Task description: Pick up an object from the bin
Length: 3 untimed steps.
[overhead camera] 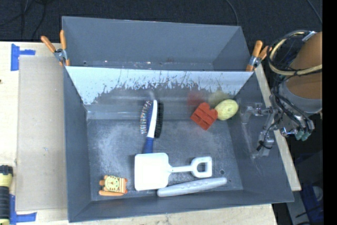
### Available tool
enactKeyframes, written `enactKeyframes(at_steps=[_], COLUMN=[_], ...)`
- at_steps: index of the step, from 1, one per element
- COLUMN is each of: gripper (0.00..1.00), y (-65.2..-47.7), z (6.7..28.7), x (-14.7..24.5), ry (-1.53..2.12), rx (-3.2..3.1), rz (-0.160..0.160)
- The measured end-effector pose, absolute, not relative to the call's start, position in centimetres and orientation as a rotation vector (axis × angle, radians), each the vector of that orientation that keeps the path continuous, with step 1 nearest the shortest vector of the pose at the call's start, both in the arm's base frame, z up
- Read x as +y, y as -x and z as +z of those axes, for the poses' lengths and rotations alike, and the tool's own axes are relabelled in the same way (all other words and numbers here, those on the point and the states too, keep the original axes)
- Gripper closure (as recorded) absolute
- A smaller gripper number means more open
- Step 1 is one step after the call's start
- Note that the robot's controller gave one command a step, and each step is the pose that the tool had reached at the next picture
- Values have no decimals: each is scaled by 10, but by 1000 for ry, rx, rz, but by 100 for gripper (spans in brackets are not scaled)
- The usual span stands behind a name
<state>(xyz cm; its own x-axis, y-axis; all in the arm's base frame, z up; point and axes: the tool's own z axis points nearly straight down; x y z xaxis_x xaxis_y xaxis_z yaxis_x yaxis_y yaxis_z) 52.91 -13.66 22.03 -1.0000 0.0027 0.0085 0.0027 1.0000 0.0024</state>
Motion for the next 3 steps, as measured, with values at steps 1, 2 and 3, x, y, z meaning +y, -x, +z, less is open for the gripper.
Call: enactKeyframes(at_steps=[1,2,3], gripper=[0,0,0], y=[-531,-534,-505], z=[225,174,160], x=[-136,-106,-43], ry=[-1,-226,-378], rx=[-3140,-3132,-3115], rz=[-1,-3,-4])
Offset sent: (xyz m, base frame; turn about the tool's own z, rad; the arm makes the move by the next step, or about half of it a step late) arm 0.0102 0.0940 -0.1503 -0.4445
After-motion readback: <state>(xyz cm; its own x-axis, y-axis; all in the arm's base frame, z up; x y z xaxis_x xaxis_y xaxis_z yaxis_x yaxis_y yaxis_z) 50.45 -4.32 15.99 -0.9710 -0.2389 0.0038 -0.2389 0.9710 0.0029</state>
